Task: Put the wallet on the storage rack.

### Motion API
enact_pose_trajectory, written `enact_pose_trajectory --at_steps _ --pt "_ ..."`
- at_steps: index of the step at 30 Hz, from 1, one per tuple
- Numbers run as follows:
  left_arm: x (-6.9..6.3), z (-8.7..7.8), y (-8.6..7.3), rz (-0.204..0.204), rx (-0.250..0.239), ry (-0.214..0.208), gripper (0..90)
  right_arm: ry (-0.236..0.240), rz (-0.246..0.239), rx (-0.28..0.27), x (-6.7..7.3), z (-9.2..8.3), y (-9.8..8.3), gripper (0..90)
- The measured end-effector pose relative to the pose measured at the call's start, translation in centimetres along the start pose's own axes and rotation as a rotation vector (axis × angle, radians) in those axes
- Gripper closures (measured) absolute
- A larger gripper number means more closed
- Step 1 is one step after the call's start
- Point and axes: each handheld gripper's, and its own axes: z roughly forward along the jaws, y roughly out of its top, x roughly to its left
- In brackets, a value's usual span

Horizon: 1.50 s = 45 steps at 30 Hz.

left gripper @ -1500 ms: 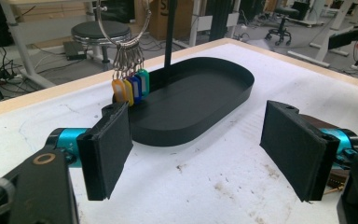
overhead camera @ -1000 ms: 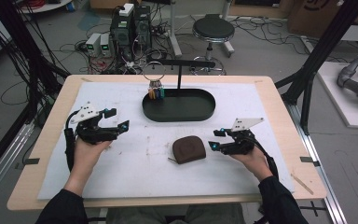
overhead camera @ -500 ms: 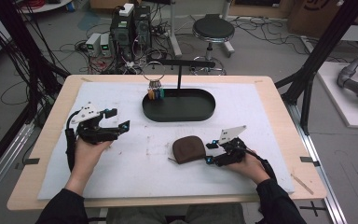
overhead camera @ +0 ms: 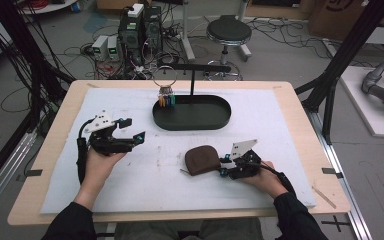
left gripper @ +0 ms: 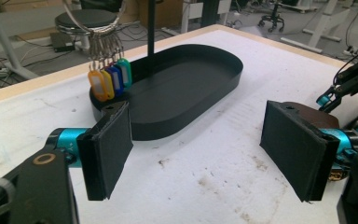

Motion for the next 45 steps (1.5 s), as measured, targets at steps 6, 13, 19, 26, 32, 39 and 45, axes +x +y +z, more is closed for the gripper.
enact_pose_trajectory --at_steps 6,13,19,26,32,39,45 --pt "-0.4 0.4 0.0 0.005 0.007 -0.017 24.6 0.032 0.011 -0.013 -0.1 -0.2 0.0 71.2" --pt "-0.6 0.5 0.0 0.006 0.009 -0.021 24.5 0.059 0.045 -0.067 -0.4 -1.0 0.0 77.6" --pt "-1.0 0.7 0.0 0.005 0.008 -0.042 24.5 0.075 0.102 -0.14 -0.8 -1.8 0.2 84.1" --pt "-2.5 1.6 0.2 0.031 0.02 -0.1 24.6 0.086 0.169 -0.183 -1.1 -1.7 1.0 90.0" --pt "-4.2 2.6 0.2 0.081 0.039 -0.155 24.5 0.098 0.243 -0.207 -1.1 -1.6 1.6 90.0" --pt "-6.6 3.9 -0.5 0.153 0.056 -0.223 24.6 0.126 0.371 -0.239 -1.4 -1.3 2.5 90.0" --pt "-7.9 5.4 -1.0 0.259 0.082 -0.218 24.9 0.172 0.462 -0.266 -1.8 -1.0 2.8 90.0"
